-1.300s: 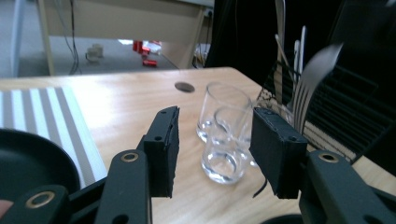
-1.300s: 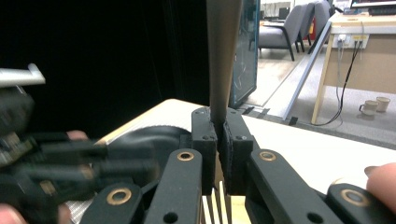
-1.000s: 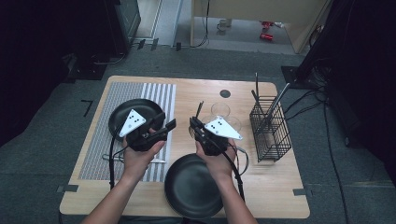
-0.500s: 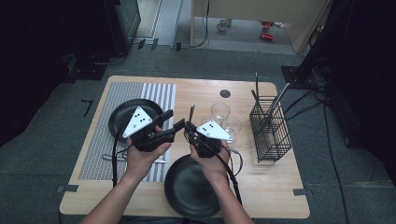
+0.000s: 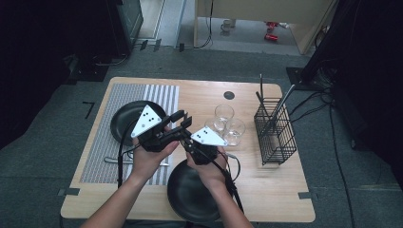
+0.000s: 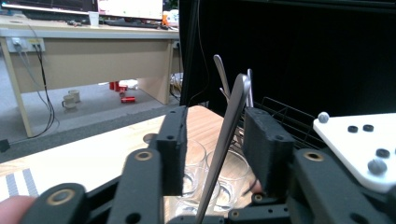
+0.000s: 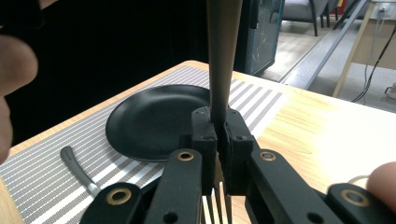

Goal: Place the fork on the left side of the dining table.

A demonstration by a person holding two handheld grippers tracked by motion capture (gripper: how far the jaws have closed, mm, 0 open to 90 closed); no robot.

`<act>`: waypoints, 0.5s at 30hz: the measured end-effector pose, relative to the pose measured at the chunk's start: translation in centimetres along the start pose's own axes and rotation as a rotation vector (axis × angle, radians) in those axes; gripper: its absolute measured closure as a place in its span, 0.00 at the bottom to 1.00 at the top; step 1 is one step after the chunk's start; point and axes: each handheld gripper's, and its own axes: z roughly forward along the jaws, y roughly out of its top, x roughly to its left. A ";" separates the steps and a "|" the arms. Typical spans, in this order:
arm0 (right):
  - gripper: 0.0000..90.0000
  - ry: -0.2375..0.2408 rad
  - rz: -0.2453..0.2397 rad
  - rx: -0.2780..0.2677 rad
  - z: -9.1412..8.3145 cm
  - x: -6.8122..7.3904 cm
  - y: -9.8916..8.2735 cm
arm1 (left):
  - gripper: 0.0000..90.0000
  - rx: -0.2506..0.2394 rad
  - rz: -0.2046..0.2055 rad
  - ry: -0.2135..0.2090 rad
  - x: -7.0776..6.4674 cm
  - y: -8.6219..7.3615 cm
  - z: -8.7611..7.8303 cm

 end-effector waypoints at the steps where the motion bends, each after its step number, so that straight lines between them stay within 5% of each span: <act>1: 0.97 0.001 -0.010 0.004 0.1 0.2 -0.1 | 0.77 0.005 0.005 0.003 0.0 0.0 0.1; 5: 0.97 0.005 -0.016 0.006 0.2 0.5 -0.1 | 0.93 0.008 0.010 0.010 0.0 -0.1 0.1; 8: 0.96 0.005 -0.021 0.011 0.3 0.6 -0.2 | 0.98 0.007 0.045 0.056 0.2 -0.1 -0.1; 15: 0.83 0.014 -0.010 0.011 -0.2 0.1 -0.1 | 0.98 -0.004 -0.021 0.040 1.5 -0.1 -0.1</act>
